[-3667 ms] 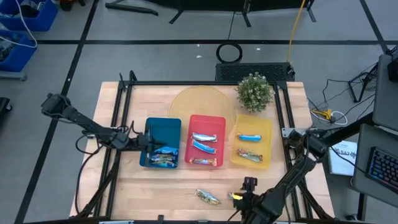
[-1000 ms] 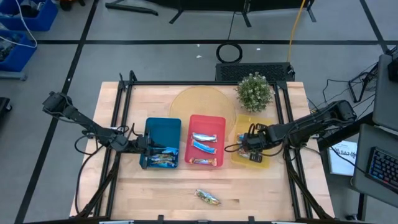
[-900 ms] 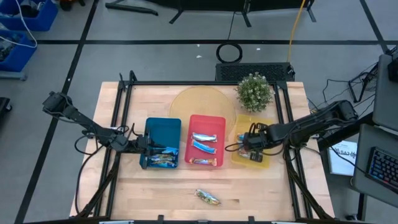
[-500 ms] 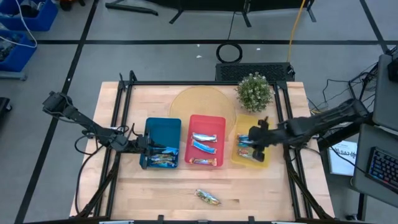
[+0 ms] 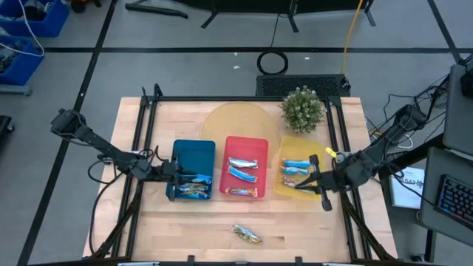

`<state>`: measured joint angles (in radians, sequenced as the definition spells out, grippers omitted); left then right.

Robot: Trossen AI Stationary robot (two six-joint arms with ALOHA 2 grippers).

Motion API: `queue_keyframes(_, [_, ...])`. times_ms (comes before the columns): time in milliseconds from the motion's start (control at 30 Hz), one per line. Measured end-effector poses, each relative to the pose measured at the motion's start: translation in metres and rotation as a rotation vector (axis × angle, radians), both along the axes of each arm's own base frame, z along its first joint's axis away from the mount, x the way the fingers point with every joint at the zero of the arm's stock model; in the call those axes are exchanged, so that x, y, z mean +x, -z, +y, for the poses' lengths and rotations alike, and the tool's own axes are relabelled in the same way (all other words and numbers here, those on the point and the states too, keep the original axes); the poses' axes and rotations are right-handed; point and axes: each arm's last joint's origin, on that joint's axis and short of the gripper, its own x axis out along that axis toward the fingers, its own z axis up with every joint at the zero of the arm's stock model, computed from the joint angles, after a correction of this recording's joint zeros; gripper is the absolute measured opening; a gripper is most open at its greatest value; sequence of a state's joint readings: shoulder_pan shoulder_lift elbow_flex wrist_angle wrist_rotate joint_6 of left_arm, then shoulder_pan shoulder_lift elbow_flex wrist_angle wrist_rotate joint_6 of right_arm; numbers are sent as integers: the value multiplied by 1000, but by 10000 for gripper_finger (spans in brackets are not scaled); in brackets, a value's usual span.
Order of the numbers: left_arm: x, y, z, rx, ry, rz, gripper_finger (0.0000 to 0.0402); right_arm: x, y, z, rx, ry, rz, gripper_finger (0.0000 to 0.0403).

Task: Pick and place Granola Bars by type
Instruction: Put the orange granola bar into the red bin

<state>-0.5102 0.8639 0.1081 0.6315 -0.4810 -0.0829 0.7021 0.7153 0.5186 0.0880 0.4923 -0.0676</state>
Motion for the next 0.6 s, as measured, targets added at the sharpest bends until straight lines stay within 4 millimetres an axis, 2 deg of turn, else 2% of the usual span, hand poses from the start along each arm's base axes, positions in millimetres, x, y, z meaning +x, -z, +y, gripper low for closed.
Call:
queue_keyframes(233, [1,-3,1,84,-3,-27,49,-22,38,-24,54,54,-154,0])
queue_keyframes(400, [7,-6,8,14,-70,-12,49,-28,66,-30,6,74,-201,0])
queue_keyframes(500, [22,-24,1,36,-7,38,49,-31,71,-32,16,84,-265,0])
queue_keyframes(600, [51,-55,-15,86,18,133,49,-32,66,-34,34,106,-331,0])
